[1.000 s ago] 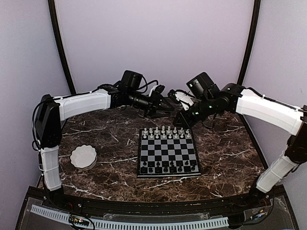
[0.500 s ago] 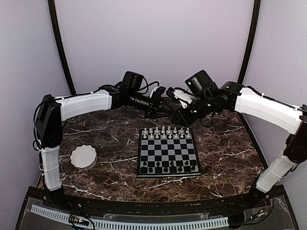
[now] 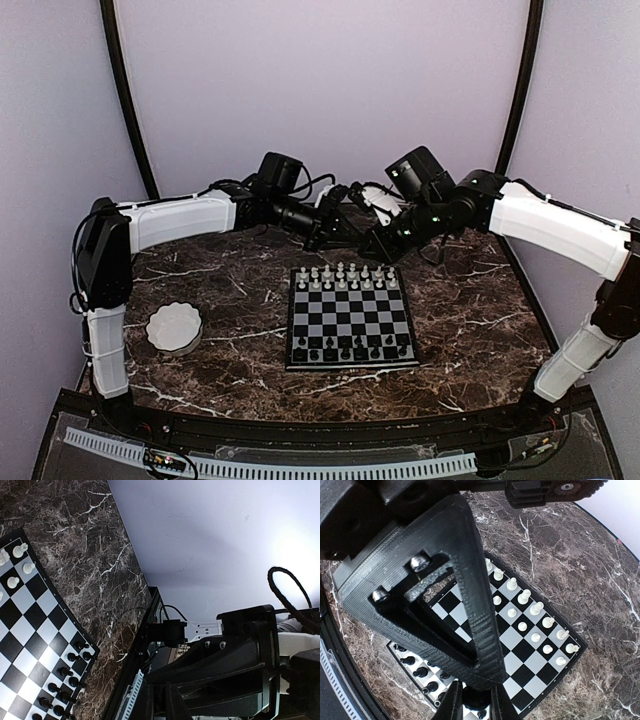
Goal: Set up the chess pieces on the board
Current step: Pass from the right arm to the left, then place the knight at b8.
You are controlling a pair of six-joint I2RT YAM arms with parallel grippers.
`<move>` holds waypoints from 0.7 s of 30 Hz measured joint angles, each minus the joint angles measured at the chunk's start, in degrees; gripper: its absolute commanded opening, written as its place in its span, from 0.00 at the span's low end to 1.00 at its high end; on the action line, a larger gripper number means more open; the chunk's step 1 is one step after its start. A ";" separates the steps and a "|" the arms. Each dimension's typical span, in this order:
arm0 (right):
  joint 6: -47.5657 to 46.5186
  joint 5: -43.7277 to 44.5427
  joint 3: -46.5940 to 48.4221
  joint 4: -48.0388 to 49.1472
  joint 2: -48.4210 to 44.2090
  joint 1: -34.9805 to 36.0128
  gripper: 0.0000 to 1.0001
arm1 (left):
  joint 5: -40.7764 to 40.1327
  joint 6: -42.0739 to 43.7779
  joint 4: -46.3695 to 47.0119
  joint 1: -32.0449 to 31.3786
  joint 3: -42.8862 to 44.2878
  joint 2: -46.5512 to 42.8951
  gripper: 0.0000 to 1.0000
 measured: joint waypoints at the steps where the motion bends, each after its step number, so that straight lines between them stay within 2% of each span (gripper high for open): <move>1: 0.02 0.04 0.02 -0.07 0.00 0.00 0.10 | 0.07 0.11 0.02 0.00 -0.02 0.04 0.04; 4: 0.04 0.13 0.04 -0.35 0.00 0.07 0.16 | 0.24 0.20 0.09 -0.04 -0.15 0.07 0.00; 7: 0.28 0.11 0.09 -0.83 0.00 0.17 0.28 | 0.33 0.28 0.04 -0.11 -0.17 0.09 0.00; 10: 1.49 -0.09 -0.11 -1.92 -0.74 0.33 0.35 | -0.48 2.08 -1.70 -0.42 0.35 0.17 0.00; 11: 2.16 -0.39 -0.74 -2.03 -1.81 0.33 0.42 | -1.51 3.41 -3.56 -0.68 1.29 0.35 0.00; 13: 4.28 -1.40 -4.15 -1.44 -6.58 0.26 0.57 | -4.55 7.96 -7.69 -1.42 3.89 0.72 0.00; 15: 7.41 -1.55 -9.03 -0.68 -14.27 -0.11 0.66 | -8.55 13.05 -11.45 -2.73 6.25 0.74 0.00; 17: 10.49 -0.66 -13.42 -0.04 -23.23 -1.18 0.68 | -12.81 18.18 -14.43 -4.85 8.20 0.74 0.00; 21: 15.85 3.10 -18.82 0.61 -34.38 -7.15 0.68 | -21.35 27.54 -18.27 -11.43 9.14 0.74 0.00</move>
